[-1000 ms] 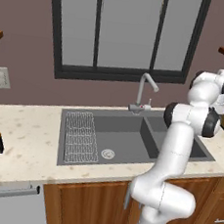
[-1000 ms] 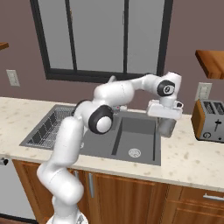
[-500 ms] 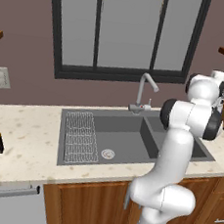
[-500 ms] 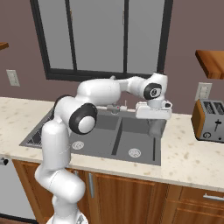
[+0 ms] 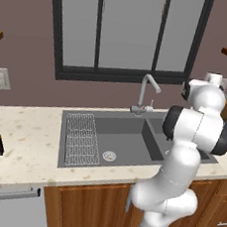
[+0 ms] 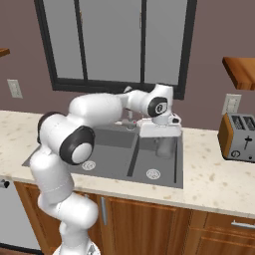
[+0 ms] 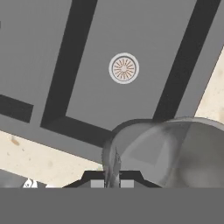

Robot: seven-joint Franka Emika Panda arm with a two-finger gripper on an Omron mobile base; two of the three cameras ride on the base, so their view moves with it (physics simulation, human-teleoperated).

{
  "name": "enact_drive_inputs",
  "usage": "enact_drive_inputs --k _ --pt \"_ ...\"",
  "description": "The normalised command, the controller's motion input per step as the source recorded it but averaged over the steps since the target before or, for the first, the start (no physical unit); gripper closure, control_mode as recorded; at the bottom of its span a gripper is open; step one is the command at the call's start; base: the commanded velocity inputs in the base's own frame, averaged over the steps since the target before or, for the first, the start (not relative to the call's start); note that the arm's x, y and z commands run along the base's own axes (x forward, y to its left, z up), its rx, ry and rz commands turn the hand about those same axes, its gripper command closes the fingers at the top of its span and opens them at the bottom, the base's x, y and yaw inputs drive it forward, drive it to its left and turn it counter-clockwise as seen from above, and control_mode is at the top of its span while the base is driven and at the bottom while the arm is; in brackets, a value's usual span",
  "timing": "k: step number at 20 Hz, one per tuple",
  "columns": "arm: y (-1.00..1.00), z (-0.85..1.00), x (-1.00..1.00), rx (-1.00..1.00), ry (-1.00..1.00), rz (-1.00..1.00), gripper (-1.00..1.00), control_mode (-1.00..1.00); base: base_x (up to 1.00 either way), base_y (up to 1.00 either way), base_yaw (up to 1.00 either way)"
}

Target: Place the glass cup in the left basin and the mug in the right basin of the sink.

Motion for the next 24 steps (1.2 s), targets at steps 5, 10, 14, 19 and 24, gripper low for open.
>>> enact_drive_inputs --k 5,10,14,19,24 --pt "0.42 0.12 -0.31 0.0 0.0 -0.03 1.0 -1.0 0.0 0.0 0.0" --pt "0.41 0.13 -0.3 0.0 0.0 -0.05 1.0 -1.0 0.0 0.0 0.0" --pt "0.47 0.08 -0.22 0.0 0.0 -0.07 1.0 -1.0 0.0 0.0 0.0" --pt "0.49 0.05 -0.13 0.0 0.0 -0.07 1.0 -1.0 0.0 0.0 0.0" --pt "0.45 0.04 -0.12 0.0 0.0 -0.07 1.0 -1.0 0.0 0.0 0.0"
